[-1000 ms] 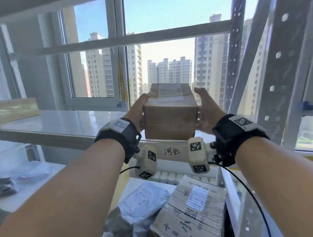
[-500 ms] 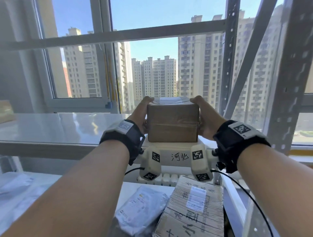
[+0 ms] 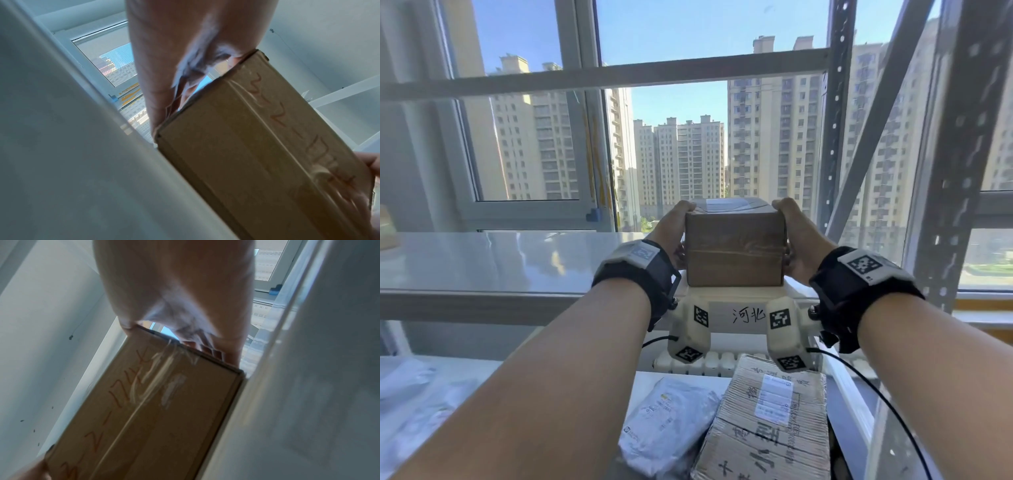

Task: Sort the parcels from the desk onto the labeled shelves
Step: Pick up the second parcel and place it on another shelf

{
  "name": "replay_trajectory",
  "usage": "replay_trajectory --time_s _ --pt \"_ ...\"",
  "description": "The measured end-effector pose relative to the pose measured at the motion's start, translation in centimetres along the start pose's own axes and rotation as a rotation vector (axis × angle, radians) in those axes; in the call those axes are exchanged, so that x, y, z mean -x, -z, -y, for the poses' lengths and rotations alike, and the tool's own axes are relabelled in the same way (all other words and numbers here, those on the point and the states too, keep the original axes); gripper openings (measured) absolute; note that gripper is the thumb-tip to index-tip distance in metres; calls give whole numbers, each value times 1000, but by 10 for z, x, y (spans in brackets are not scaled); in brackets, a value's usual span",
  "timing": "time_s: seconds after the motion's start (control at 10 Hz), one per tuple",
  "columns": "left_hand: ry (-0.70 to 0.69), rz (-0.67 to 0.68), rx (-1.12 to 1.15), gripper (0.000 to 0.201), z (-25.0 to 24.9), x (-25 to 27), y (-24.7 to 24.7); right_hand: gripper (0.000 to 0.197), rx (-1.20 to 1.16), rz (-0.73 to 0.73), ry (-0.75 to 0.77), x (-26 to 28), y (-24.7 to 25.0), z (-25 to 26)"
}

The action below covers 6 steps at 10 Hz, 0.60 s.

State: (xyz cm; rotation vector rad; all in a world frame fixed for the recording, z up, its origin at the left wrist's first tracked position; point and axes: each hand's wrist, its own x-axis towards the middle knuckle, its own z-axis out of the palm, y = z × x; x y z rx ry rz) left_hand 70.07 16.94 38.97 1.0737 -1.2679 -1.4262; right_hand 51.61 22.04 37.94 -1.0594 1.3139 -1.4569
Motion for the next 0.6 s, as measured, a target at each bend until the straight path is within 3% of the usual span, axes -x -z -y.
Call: replay_trajectory --time_s 0.2,0.3,0.4,0.5,0.6 --pt "-11 22 -50 33 2 3 -1 34 7 -13 3 14 5 2" --pt "-10 16 -75 67 3 3 6 41 61 -39 17 18 5 4" --pt "0 13 -136 85 -1 4 14 71 195 -118 56 21 4 10" --pt "-5 -15 -245 72 -6 23 18 76 459 -192 148 32 -4 18" --pt "-28 -91 -341 61 -14 48 18 66 686 -236 227 52 -10 25"
